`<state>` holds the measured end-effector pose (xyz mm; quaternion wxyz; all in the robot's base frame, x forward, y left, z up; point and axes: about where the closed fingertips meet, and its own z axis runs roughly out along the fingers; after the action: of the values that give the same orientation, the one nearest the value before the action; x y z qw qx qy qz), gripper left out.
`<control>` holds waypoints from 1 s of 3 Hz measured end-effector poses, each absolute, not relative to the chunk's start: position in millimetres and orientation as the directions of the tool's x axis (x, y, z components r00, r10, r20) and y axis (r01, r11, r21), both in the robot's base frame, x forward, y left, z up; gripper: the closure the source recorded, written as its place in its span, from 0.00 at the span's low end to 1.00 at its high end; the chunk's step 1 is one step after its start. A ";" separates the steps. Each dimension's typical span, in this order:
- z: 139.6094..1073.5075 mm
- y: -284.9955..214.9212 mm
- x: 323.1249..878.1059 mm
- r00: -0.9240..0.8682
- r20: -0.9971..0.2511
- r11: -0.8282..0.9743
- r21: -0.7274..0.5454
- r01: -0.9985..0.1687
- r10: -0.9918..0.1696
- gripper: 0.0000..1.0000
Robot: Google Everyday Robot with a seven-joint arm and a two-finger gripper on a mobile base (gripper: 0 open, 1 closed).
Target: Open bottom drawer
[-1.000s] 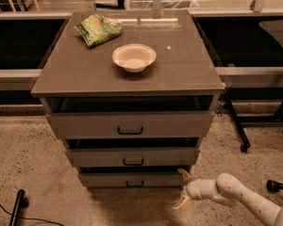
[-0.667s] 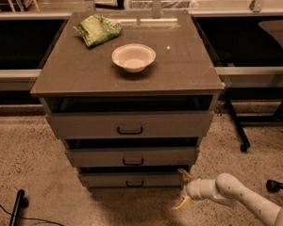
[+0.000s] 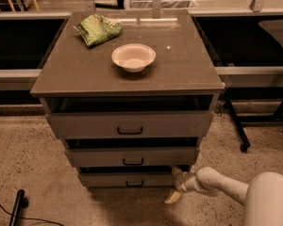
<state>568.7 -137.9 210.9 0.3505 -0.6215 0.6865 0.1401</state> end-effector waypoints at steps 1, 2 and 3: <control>212.3 -148.7 586.1 0.016 -0.649 0.209 -0.268 -0.940 -0.760 0.00; 199.3 -146.1 581.3 -0.004 -0.628 0.211 -0.255 -0.944 -0.778 0.00; 166.2 -152.8 572.0 -0.045 -0.583 0.223 -0.238 -0.945 -0.811 0.00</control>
Offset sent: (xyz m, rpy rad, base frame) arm 0.0101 -0.0114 -0.0268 -0.0816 0.0137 -0.0565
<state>572.0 -152.8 166.2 0.3167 -0.6144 0.7149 0.1057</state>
